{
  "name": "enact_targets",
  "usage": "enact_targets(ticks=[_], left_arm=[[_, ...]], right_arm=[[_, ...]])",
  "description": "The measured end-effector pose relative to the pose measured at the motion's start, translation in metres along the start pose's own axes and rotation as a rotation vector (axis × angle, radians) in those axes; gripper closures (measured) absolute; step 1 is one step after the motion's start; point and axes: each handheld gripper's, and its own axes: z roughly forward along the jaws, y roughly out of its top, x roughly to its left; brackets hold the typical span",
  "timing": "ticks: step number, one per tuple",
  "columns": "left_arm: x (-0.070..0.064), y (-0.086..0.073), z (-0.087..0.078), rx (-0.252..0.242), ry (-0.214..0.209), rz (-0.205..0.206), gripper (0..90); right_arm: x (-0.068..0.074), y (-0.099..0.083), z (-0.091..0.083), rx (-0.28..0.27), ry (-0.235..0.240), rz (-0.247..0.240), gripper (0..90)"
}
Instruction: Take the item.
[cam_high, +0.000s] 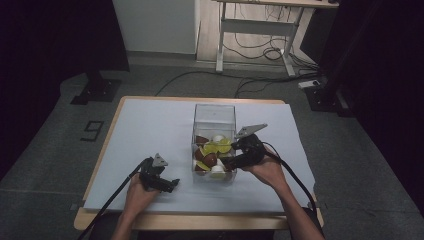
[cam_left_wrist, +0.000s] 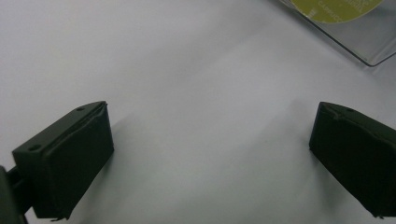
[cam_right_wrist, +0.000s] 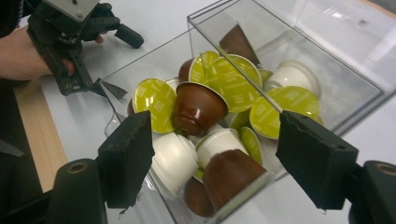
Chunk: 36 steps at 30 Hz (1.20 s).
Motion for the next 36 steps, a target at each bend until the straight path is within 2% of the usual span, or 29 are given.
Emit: enact_targets(ticks=[4,9,13,22,36], left_arm=[[0.000,0.000,0.000,0.000,0.000,0.000,0.0],[0.000,0.000,0.000,0.000,0.000,0.000,0.0],[0.000,0.000,0.000,0.000,0.000,0.000,0.0],[0.000,0.000,0.000,0.000,0.000,0.000,0.0],[0.000,0.000,0.000,0.000,0.000,0.000,0.0]], right_arm=[[0.002,0.003,0.007,0.018,0.000,-0.014,29.7],[0.007,0.005,0.019,0.038,0.018,-0.055,32.0],[0.007,0.006,0.028,0.053,0.025,-0.057,32.2],[0.007,0.007,0.045,0.078,0.018,-0.091,30.0],[0.010,0.010,0.070,0.149,0.007,-0.134,29.6]])
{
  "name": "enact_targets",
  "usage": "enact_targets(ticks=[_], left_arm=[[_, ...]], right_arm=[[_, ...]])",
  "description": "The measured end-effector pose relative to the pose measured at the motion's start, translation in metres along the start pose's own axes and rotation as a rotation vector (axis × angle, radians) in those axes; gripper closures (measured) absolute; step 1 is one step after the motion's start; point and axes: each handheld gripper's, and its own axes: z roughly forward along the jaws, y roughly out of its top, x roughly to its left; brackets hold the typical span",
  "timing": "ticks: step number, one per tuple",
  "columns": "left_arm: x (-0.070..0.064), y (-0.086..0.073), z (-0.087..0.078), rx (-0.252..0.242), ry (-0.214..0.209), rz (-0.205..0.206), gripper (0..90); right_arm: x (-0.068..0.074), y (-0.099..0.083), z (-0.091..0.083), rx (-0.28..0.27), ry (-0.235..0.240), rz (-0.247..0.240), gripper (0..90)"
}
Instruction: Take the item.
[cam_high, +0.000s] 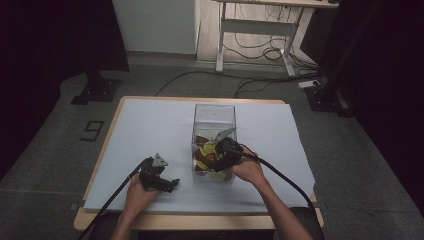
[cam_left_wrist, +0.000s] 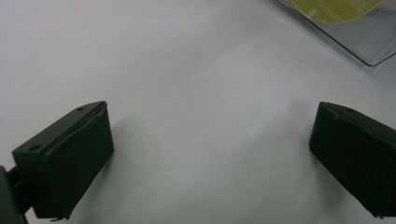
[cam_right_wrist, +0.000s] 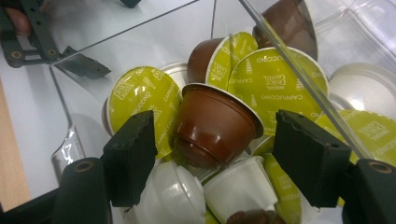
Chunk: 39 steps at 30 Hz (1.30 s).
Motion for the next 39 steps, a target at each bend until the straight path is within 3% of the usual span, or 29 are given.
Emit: enact_targets(ticks=[9,14,19,25,39], left_arm=[[0.000,0.000,0.000,0.000,0.000,0.000,0.0],[0.000,0.000,0.000,0.000,0.000,0.000,0.0],[0.000,0.000,0.000,-0.001,0.000,0.000,0.0],[0.000,0.000,0.000,0.000,0.000,0.000,0.0],[0.000,0.000,0.000,0.000,0.000,0.000,0.0]], right_arm=[[0.000,0.005,0.013,0.044,-0.023,-0.013,26.4],[-0.001,0.006,0.016,0.046,-0.026,-0.025,32.1],[-0.004,0.005,0.018,0.056,0.009,0.008,38.7],[-0.003,0.005,0.017,0.058,0.001,0.033,39.3],[0.002,0.008,0.000,-0.003,-0.020,0.024,39.3]])
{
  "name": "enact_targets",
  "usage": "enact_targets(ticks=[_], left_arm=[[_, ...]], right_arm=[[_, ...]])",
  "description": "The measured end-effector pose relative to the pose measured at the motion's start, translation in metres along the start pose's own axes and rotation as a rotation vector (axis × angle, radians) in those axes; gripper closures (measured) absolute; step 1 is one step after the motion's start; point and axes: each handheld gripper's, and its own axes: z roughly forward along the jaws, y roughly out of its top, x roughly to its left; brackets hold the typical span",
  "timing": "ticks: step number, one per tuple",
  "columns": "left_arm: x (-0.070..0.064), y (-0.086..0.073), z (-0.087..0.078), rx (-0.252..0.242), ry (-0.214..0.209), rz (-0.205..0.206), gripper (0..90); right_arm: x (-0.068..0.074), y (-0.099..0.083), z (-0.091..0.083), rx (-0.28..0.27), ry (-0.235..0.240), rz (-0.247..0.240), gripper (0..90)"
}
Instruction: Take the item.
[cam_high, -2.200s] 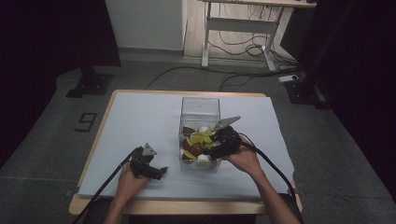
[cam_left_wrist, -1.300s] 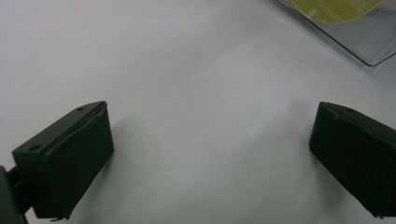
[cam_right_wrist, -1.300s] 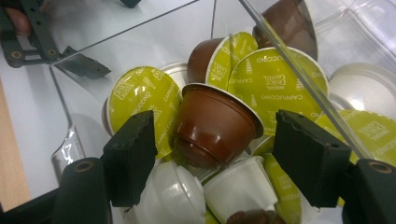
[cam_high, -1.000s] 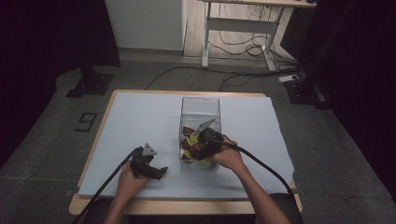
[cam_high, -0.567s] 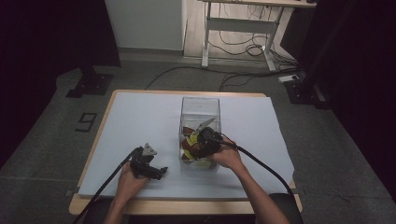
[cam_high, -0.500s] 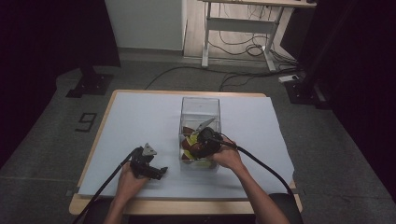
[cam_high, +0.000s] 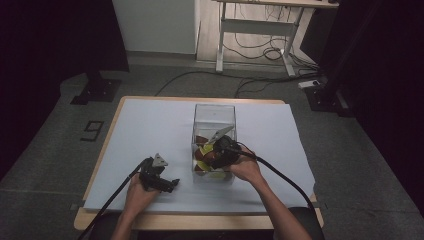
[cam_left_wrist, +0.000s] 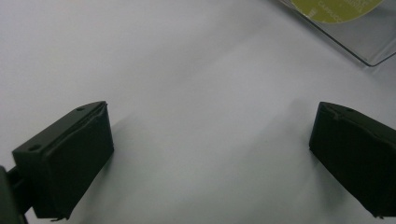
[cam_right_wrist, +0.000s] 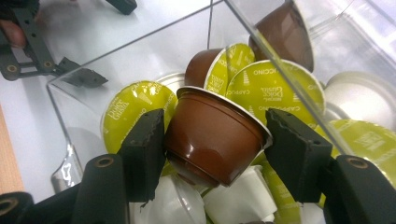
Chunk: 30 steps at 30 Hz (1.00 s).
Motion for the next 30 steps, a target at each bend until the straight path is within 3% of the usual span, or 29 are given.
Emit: enact_targets(ticks=[21,30], left_arm=[[0.000,0.000,0.000,0.000,0.000,0.000,0.0],[0.000,0.000,0.000,-0.001,0.001,0.000,0.0]], right_arm=[[0.002,0.001,-0.033,-0.089,-0.059,-0.024,39.3],[-0.001,-0.002,-0.042,-0.098,-0.089,-0.025,39.3]])
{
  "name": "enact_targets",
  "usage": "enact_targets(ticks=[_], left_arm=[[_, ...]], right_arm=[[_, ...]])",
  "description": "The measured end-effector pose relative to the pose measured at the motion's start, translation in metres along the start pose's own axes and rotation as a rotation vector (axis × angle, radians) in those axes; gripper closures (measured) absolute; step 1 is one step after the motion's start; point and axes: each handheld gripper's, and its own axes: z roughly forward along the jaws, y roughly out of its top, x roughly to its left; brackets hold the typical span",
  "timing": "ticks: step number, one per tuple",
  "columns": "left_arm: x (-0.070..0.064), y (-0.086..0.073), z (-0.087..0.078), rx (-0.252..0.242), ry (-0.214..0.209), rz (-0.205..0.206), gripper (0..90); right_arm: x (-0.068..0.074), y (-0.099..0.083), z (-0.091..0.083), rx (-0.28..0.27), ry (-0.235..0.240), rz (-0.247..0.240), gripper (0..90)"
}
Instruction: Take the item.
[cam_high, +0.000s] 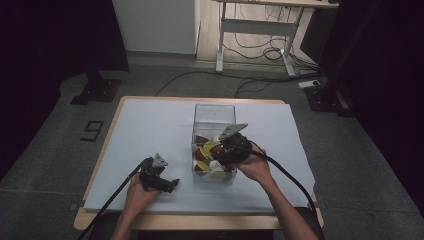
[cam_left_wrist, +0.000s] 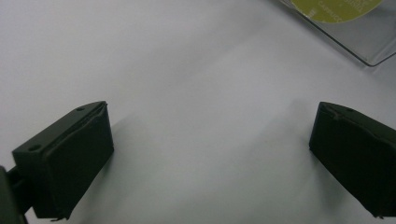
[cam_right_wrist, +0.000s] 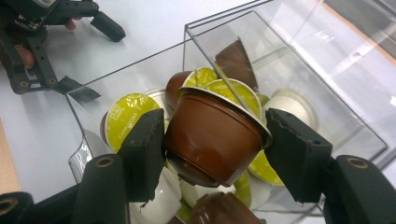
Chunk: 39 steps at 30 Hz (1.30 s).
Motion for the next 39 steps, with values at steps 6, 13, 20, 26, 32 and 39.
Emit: enact_targets(ticks=[6,13,20,26,32,39], left_arm=[[0.000,0.000,0.000,0.000,0.000,0.000,0.0],[0.000,0.000,0.000,0.000,0.000,0.000,0.0],[0.000,0.000,0.000,0.000,0.000,0.000,0.0],[0.000,0.000,0.000,0.000,0.001,0.001,0.0],[0.000,0.000,0.000,0.000,0.000,0.001,0.0],[0.000,0.000,0.000,0.000,0.001,0.001,0.0]], right_arm=[[-0.004,-0.004,-0.007,-0.009,-0.020,0.012,39.3],[-0.009,-0.009,-0.014,-0.013,-0.041,0.025,39.3],[-0.014,-0.012,-0.021,-0.022,-0.062,0.036,39.3],[-0.017,-0.017,-0.027,-0.029,-0.081,0.052,39.3],[-0.022,-0.022,-0.033,-0.031,-0.100,0.066,39.3],[-0.028,-0.028,-0.040,-0.033,-0.123,0.085,39.3]])
